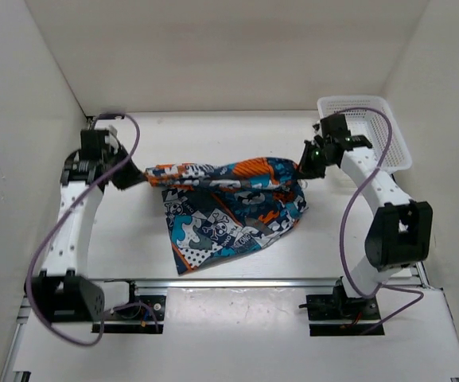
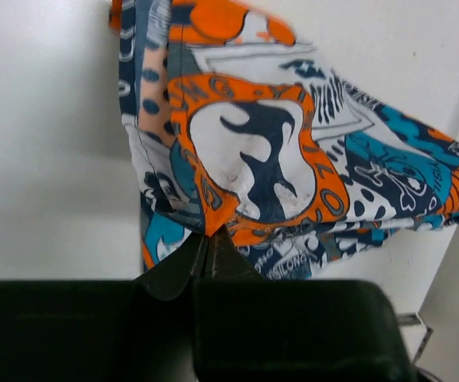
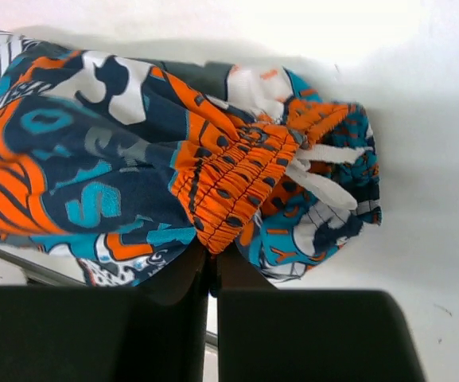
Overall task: Fold and stack the shorts
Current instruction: Fold the shorts
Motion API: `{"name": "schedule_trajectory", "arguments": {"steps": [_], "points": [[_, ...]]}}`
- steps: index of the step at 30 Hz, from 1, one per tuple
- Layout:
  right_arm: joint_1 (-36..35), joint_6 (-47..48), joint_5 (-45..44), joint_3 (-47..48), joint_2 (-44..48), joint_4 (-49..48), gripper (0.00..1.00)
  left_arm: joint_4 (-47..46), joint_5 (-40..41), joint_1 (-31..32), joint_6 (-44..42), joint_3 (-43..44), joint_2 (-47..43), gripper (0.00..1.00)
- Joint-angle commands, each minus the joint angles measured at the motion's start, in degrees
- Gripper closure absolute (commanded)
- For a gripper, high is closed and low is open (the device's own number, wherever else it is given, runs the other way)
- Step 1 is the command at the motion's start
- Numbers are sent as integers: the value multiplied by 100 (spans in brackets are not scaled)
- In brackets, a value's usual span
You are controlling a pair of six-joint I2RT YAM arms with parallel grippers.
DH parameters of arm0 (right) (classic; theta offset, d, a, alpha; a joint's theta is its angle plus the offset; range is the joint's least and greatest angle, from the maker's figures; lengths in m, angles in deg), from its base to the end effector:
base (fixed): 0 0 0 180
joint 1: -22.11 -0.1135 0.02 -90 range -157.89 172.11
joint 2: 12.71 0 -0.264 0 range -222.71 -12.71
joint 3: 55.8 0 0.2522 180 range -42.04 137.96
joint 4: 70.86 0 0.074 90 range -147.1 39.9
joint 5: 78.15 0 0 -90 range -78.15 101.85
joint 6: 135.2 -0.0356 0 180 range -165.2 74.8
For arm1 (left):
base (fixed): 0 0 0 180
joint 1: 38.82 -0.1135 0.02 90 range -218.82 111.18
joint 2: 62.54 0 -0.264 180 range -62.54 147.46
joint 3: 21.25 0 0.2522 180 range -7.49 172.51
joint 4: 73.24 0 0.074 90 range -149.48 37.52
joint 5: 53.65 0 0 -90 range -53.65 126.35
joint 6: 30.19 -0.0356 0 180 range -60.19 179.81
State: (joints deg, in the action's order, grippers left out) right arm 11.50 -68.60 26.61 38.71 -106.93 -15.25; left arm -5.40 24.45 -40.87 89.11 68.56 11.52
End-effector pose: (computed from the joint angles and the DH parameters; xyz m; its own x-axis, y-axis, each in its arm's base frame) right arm 0.3456 0.0740 0.2889 -0.8691 0.2279 -0.4390 0.0268 0.9079 0.4183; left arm 0.2572 0.0019 0.3499 -0.7324 -0.5054 -0.4562 -0.3060 0.8429 -0.4426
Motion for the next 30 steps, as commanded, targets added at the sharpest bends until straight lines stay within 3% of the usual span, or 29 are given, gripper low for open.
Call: {"name": "schedule_trajectory", "arguments": {"steps": [1,7,11,16,17,18,20,21,22,25,27,30], "points": [[155,134,-570,-699,482,52,100,14,-101,151,286,-1011,-848,90],[209,-24,-940,-1588,1255,52,100,14,-295,951,1041,-2478,-1823,90],[209,-95,-1300,-2106,1879,166,100,67,-356,1320,1279,-2990,-2071,90],[314,-332,-1775,-2748,2433,359,99,67,-629,1680,1079,-3517,-2098,88],[314,-393,-1775,-2853,2504,359,95,67,-795,1681,973,-3588,-1950,85],[314,-515,-1845,-2950,2644,359,81,67,-883,1811,868,-3649,-1844,80],[314,-665,-1767,-3248,2785,412,55,-3,-1129,1935,692,-3703,-1485,57],[314,-744,-1714,-3337,2916,412,28,-3,-1130,1988,622,-3703,-1361,44],[314,-928,-1662,-3425,2970,412,21,-3,-1043,1989,621,-3703,-1264,36],[367,-1236,-1468,-3706,3085,412,6,-3,-885,1989,848,-3580,-1131,22],[420,-1298,-1301,-3873,3085,342,3,-55,-718,1989,972,-3528,-1131,10],[612,-1299,-941,-4058,3006,9,0,-117,-603,1989,1156,-3527,-1053,7]]}}
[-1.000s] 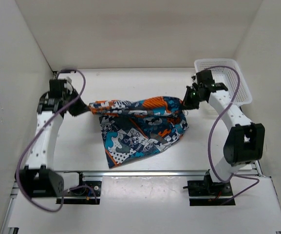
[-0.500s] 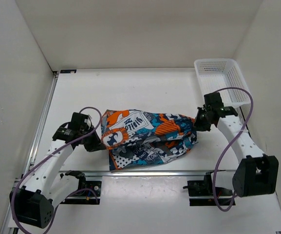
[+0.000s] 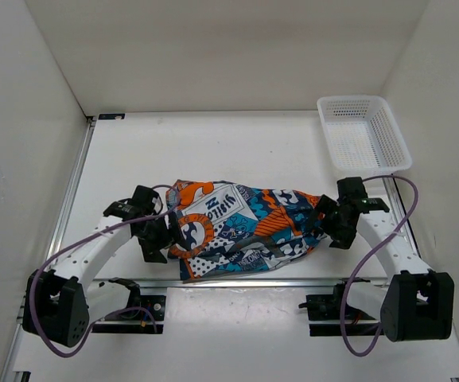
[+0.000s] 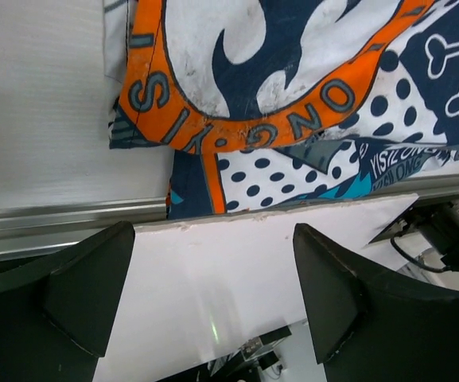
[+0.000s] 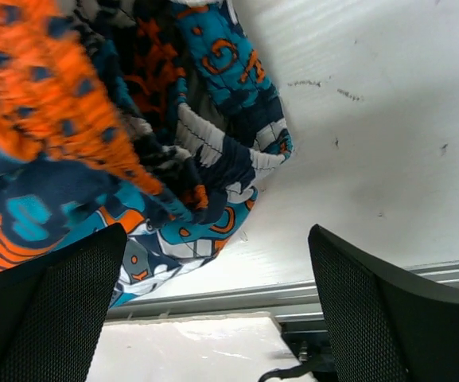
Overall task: Fold and stack the shorts
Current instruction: Fold the shorts
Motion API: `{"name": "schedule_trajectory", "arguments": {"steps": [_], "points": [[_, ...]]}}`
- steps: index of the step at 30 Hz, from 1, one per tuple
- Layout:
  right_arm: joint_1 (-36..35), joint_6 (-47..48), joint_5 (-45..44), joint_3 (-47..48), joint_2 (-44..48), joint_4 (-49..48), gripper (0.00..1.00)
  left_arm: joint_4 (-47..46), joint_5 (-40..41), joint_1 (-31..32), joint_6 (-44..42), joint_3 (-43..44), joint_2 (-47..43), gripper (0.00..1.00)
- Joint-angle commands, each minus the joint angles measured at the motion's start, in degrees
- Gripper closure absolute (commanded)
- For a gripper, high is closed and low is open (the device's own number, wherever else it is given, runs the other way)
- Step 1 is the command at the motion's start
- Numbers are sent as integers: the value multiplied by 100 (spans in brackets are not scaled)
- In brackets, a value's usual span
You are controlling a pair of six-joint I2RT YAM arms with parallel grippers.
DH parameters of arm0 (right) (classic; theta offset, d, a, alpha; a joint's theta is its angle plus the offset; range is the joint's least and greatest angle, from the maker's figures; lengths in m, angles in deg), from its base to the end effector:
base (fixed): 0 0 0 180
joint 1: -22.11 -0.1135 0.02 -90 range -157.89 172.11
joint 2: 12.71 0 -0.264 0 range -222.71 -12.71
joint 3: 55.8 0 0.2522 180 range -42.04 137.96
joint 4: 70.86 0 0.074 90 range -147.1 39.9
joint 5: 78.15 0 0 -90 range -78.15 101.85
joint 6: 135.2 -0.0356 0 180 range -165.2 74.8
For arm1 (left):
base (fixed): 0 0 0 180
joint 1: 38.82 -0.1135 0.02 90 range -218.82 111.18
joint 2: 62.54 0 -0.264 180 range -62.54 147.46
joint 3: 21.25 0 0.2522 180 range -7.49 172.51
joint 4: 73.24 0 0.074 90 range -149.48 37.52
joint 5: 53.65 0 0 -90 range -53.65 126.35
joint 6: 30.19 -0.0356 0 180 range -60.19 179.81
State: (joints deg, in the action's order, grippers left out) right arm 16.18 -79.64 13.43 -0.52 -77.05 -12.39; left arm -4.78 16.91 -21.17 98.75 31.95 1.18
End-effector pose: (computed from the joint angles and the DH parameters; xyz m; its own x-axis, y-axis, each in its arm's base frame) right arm 0.1955 0.0213 0.2105 -0.8224 0.4830 -0.3008 0.4260 0.8731 0.2372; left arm 0.1600 -0.0633 0.1986 -0.9453 -0.3212 0.0566 -0.3183 0.8710 -0.3742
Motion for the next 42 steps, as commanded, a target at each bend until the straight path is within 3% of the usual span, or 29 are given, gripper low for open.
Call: {"name": "schedule_trajectory", "arguments": {"steps": [1,4,7,10,11,13,14,15,16,18,20,25,28,29,31,33,34,36,42], "points": [[145,-195,517,-283,-69,-426,0,-283,151,71,193,134,43,7],[198,-301,946,-486,-465,-1129,0,-529,265,150,403,134,420,7],[198,-423,1256,-557,-966,-1763,8,-881,318,265,579,134,956,12],[198,-485,1257,-479,-1195,-1984,23,-996,502,327,633,282,1404,23],[198,-485,1257,-478,-1256,-1984,33,-996,581,327,633,344,1484,25],[198,-555,1257,-478,-1309,-2115,48,-1048,844,327,633,529,1668,40],[198,-616,1257,-478,-1310,-2115,63,-1049,933,327,633,599,1765,49],[198,-617,1352,-478,-1379,-2281,70,-1049,1003,327,633,687,1871,60],[198,-800,1423,-478,-1432,-2361,76,-1049,1073,327,572,914,2176,87],[93,-1046,1633,-478,-1643,-2545,93,-1049,1197,327,518,1205,2555,90],[-134,-1510,1696,-539,-1905,-2897,99,-1049,1389,275,439,1732,3074,90],[-1372,-2725,1345,-164,-2617,-3748,99,-901,1575,-6,63,3171,3822,90],[-1779,-2719,952,661,-3161,-3392,99,-505,1829,-209,-96,3832,4043,90],[-1849,-2604,801,1230,-3260,-2894,95,-269,1917,-348,-149,4147,3982,90],[-1903,-2341,537,1525,-3313,-2583,71,-100,2128,-481,-229,4343,3833,90],[-1824,-2226,133,1526,-3130,-2353,55,58,2190,-710,-369,4397,3526,90],[-1737,-2225,53,1430,-2955,-2353,41,59,2190,-780,-369,4397,3411,90],[-1666,-1893,-8,1360,-2726,-2160,34,207,2190,-982,-431,4204,3061,90],[-1665,-1101,-184,1683,-2496,-1668,33,322,2014,-1290,-484,3721,2207,90]]}}
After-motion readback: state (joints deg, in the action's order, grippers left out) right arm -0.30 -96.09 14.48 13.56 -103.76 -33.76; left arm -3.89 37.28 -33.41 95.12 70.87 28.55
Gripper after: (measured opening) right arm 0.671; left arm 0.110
